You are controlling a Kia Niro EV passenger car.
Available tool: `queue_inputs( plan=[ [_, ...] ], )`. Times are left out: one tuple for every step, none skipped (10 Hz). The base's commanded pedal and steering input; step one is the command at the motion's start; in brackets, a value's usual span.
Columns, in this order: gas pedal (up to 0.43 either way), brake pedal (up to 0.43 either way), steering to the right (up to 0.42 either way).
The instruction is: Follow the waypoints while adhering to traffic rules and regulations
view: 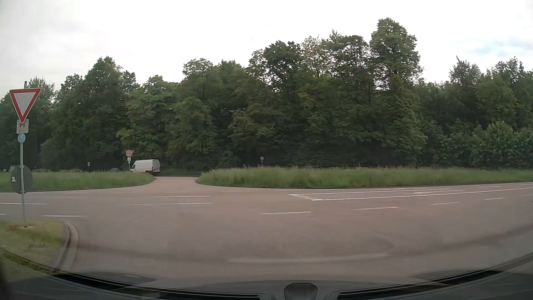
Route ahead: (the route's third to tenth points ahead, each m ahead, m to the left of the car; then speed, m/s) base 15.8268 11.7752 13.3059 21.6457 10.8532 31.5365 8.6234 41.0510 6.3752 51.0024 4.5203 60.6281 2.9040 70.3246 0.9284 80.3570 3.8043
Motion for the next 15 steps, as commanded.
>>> queue_inputs(
  plan=[
    [0.0,0.134,-0.269],
    [0.0,0.14,-0.273],
    [0.0,0.14,-0.278],
    [0.0,0.146,-0.284],
    [0.0,0.146,-0.289],
    [0.0,0.152,-0.294],
    [0.0,0.152,-0.295],
    [0.0,0.159,-0.295],
    [0.0,0.165,-0.295],
    [0.0,0.171,-0.295],
    [0.0,0.183,-0.295],
    [0.0,0.189,-0.295],
    [0.0,0.183,-0.294],
    [0.0,0.189,-0.291],
    [0.0,0.189,-0.291]
  ],
)
